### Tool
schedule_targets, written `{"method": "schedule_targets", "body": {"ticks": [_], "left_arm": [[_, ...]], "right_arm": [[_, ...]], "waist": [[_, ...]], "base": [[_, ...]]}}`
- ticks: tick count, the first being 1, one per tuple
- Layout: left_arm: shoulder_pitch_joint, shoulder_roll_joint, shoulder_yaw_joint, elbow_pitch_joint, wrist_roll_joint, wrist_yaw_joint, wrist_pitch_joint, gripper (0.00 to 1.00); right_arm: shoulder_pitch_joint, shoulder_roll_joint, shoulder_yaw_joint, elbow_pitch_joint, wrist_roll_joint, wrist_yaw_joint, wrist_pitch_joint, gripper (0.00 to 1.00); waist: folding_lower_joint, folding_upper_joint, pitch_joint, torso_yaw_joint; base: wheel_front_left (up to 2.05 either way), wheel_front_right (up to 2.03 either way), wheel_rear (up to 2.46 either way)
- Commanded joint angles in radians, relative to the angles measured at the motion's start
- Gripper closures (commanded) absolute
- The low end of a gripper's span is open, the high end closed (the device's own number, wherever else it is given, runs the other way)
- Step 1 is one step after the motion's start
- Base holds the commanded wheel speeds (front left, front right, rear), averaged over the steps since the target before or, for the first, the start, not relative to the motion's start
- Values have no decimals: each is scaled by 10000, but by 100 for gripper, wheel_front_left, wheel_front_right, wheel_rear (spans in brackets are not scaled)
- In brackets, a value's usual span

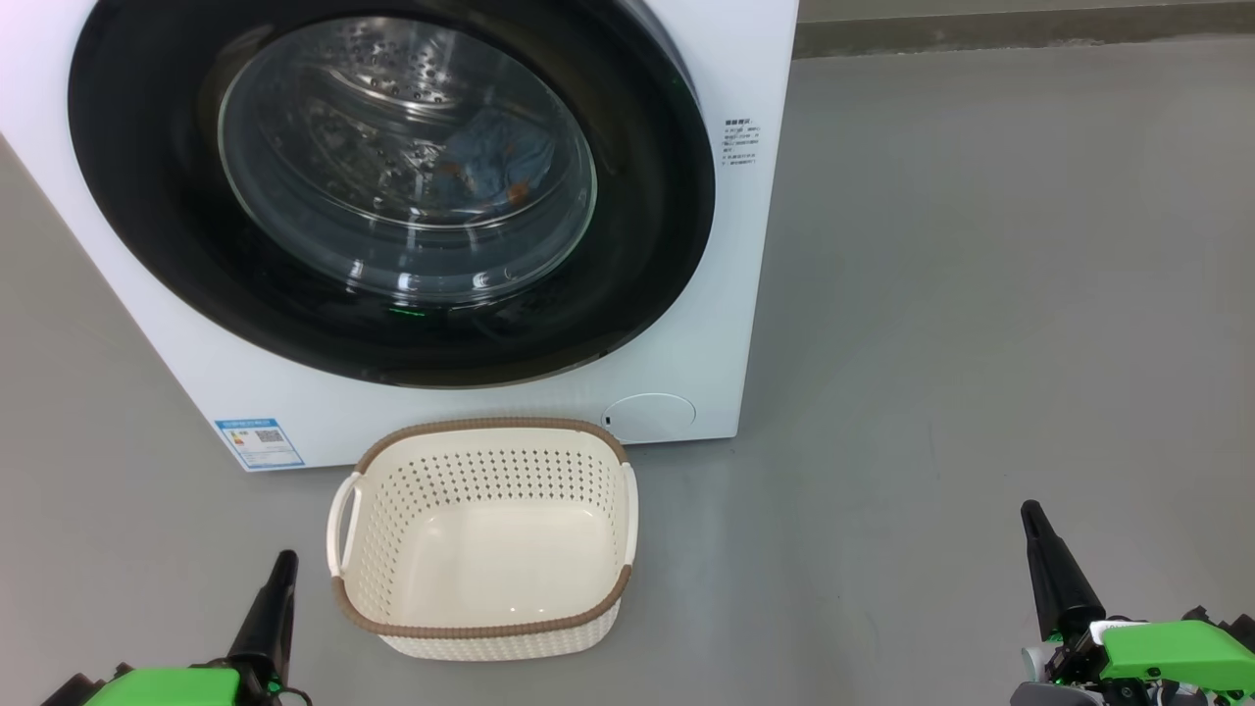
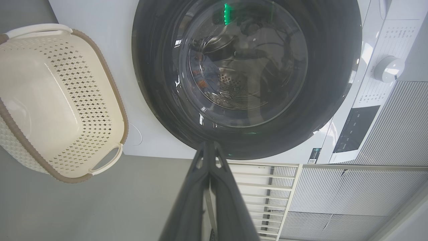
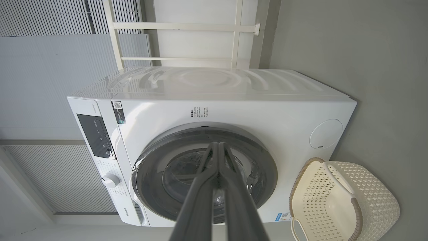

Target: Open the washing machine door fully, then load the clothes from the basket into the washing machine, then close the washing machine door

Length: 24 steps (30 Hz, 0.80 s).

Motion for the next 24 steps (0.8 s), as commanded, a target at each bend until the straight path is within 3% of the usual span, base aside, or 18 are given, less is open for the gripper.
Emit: {"method": "schedule_targets", "body": {"ticks": [1, 24], "left_arm": [[-415, 191, 335, -193, -84, -71, 61, 100], [-415, 191, 335, -194, -84, -71, 61, 100]], "right_arm": [[-395, -79, 179, -248, 25, 16, 71, 100], [-399, -53, 141, -246, -7, 16, 101, 100]], "waist": [[0, 0, 0, 1], [0, 0, 0, 1]], "base": [[0, 0, 0], [0, 0, 0]]}}
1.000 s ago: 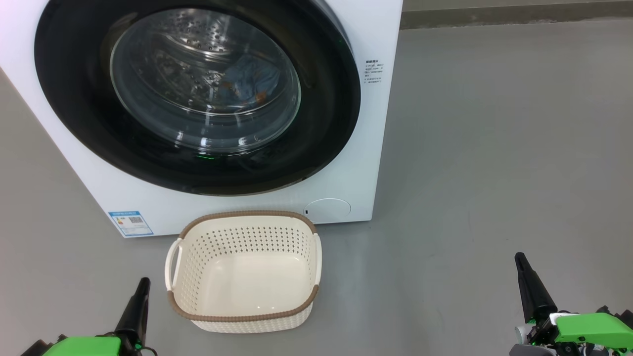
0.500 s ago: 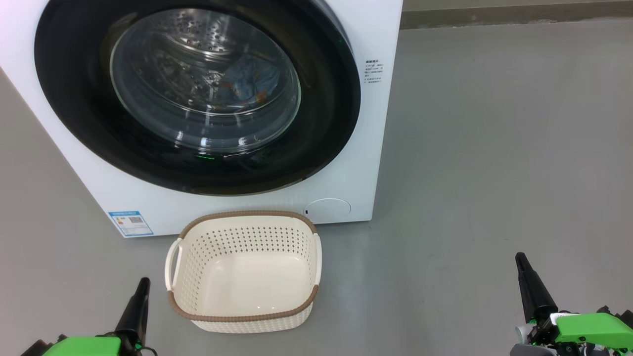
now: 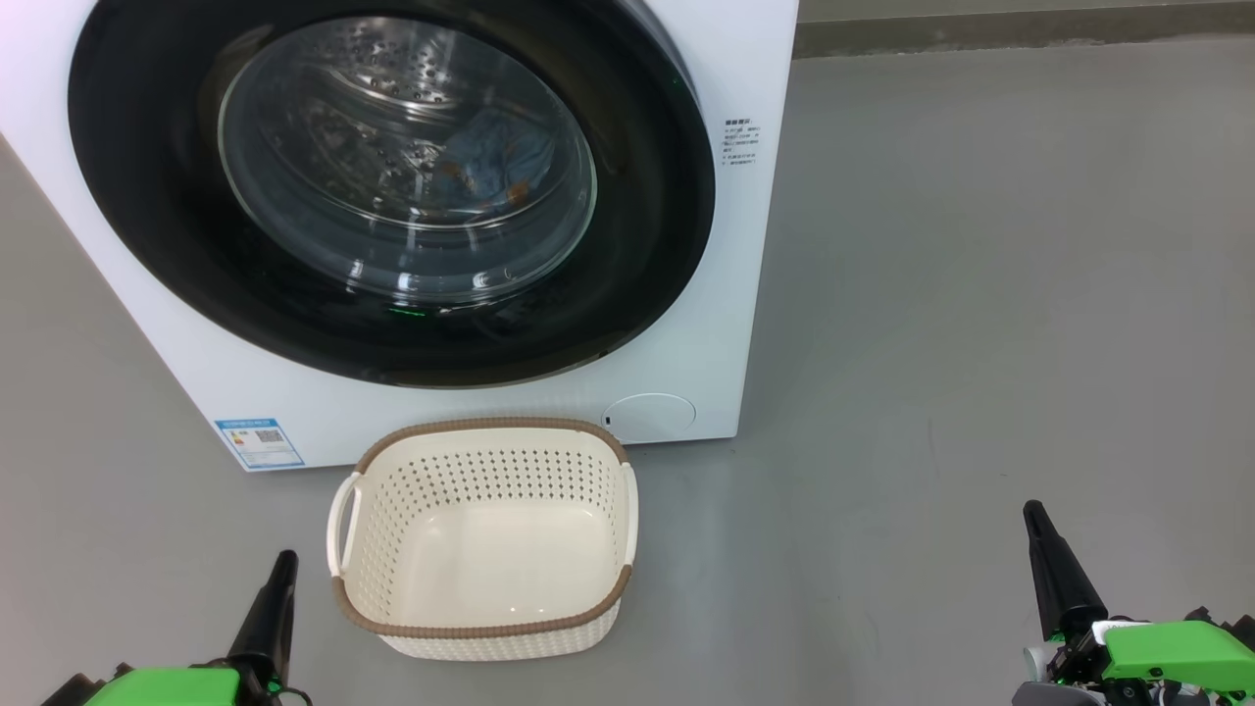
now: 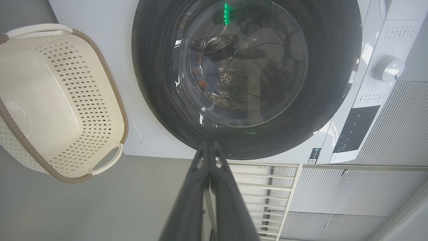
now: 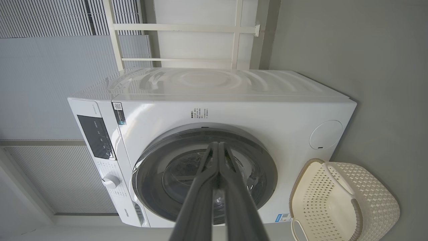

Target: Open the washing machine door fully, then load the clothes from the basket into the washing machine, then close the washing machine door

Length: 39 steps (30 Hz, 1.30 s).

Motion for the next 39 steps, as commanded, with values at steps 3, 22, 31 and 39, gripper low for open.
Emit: {"method": "schedule_targets", "body": {"ticks": [3, 22, 31, 39], "left_arm": [[-415, 191, 335, -194, -84, -71, 61, 100], [-415, 191, 334, -195, -85, -71, 60, 100], [-415, 191, 334, -195, -85, -71, 60, 100], [-415, 191, 334, -195, -85, -71, 60, 100]], "right_arm": [[-399, -52, 183, -246, -10, 16, 101, 100], [-401, -38, 162, -245, -27, 16, 117, 100], [-402, -32, 153, -244, -35, 16, 124, 100], [-403, -27, 147, -244, -40, 16, 130, 100]], "waist": [[0, 0, 0, 1], [0, 0, 0, 1], [0, 0, 0, 1], [0, 0, 0, 1]], "base": [[0, 0, 0], [0, 0, 0], [0, 0, 0], [0, 0, 0]]}}
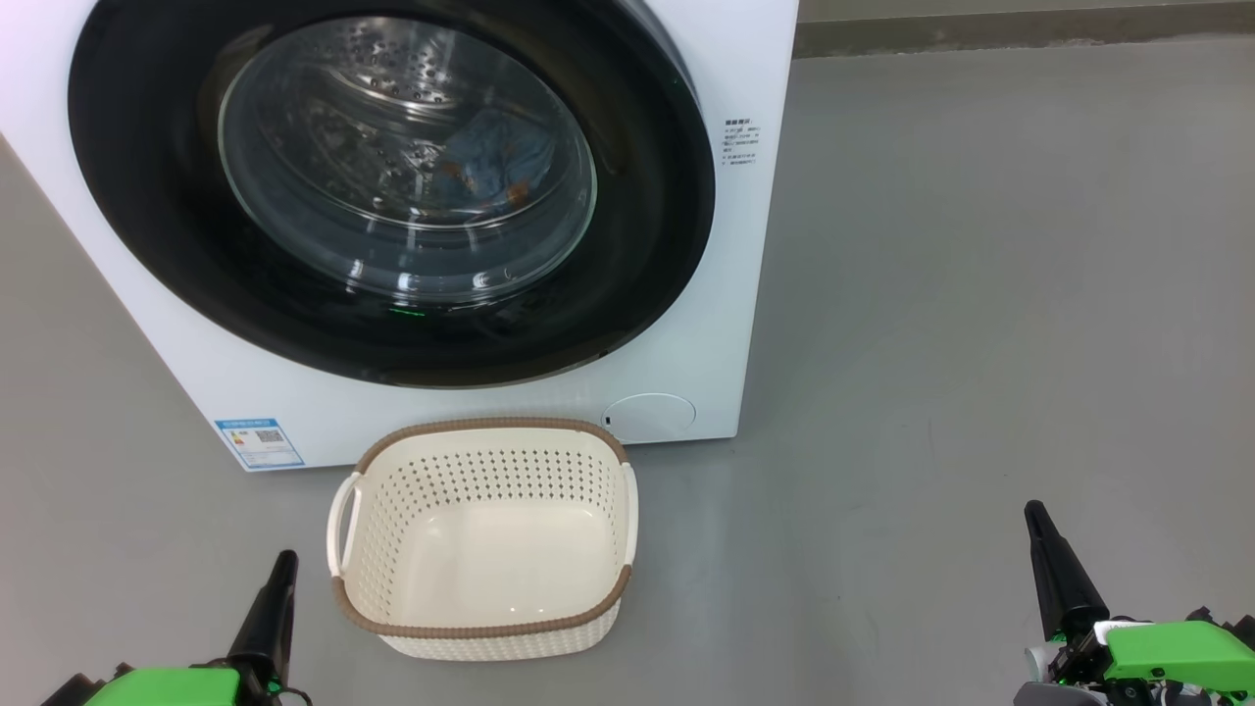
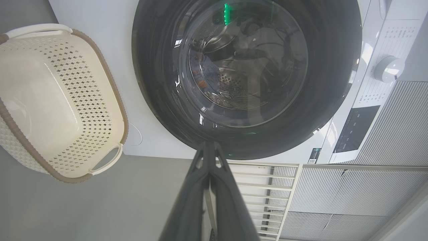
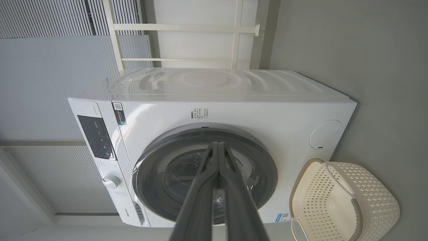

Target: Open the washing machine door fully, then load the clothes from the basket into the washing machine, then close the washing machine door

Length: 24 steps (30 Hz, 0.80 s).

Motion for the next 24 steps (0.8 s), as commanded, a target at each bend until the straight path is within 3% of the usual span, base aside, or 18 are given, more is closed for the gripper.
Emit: {"method": "schedule_targets", "body": {"ticks": [1, 24], "left_arm": [[-415, 191, 334, -195, -85, -71, 60, 100], [-414, 191, 334, -196, -85, -71, 60, 100]], "right_arm": [[-403, -38, 207, -246, -39, 17, 60, 100], [-404, -28, 192, -245, -51, 17, 72, 100]], "waist": [[0, -1, 0, 0], [0, -1, 0, 0]], "base": [[0, 0, 0], [0, 0, 0]]}}
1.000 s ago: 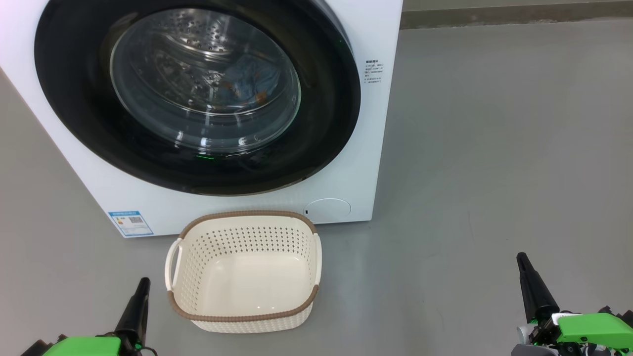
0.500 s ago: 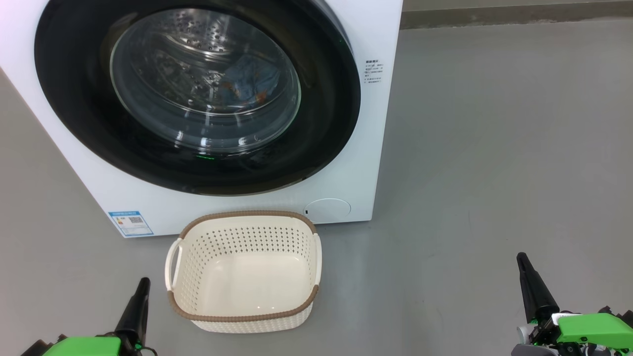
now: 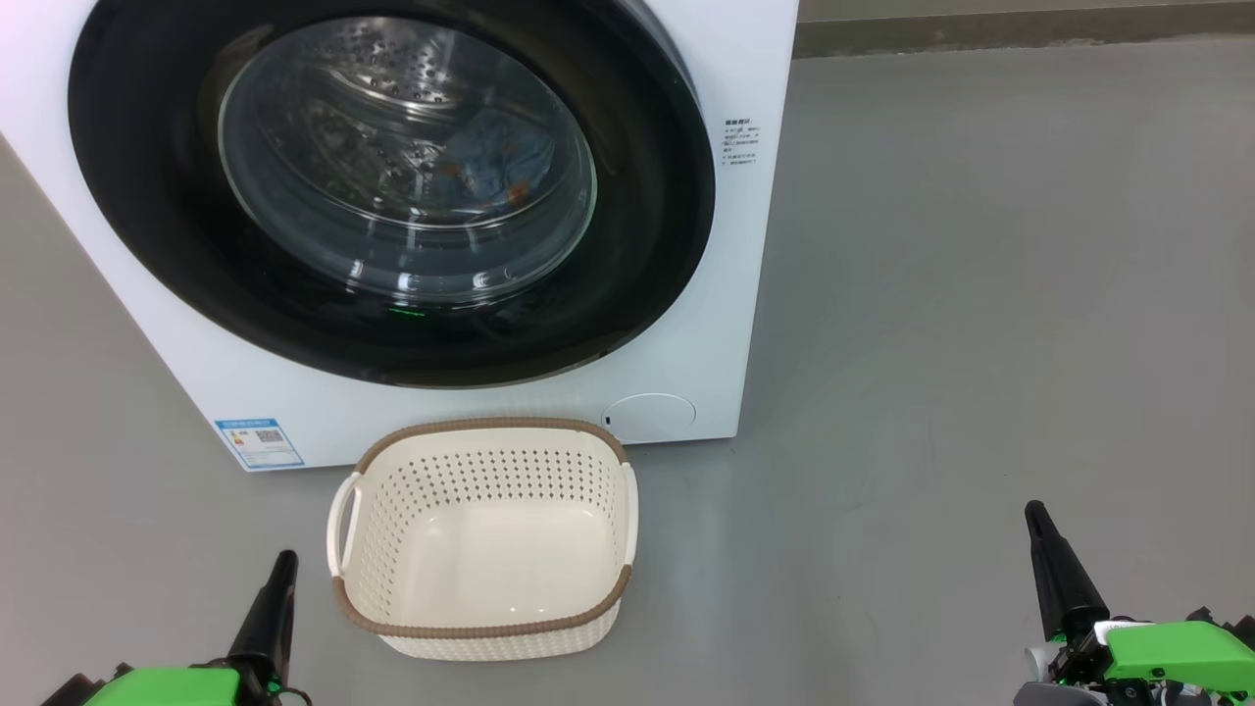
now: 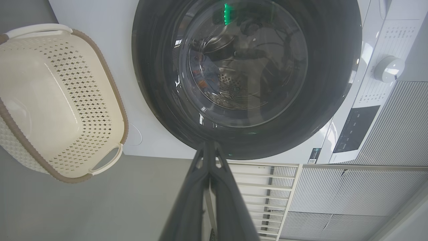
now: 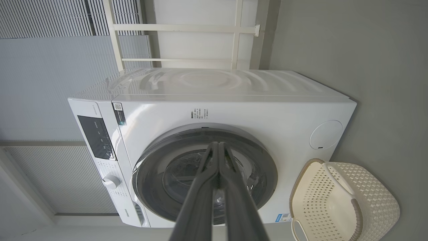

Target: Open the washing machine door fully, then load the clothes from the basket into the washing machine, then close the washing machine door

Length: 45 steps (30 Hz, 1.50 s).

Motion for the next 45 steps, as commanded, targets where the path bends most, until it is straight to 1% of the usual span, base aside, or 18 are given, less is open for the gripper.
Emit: {"method": "schedule_targets", "body": {"ticks": [1, 45], "left_arm": [[-414, 191, 334, -196, -85, -71, 60, 100], [-414, 190, 333, -196, -86, -71, 60, 100]], "right_arm": [[-404, -39, 207, -245, -37, 16, 70, 100], [-406, -26, 188, -244, -52, 16, 85, 100]], "waist": [[0, 0, 0, 0], [0, 0, 0, 0]], "base": [[0, 0, 0], [0, 0, 0]]}}
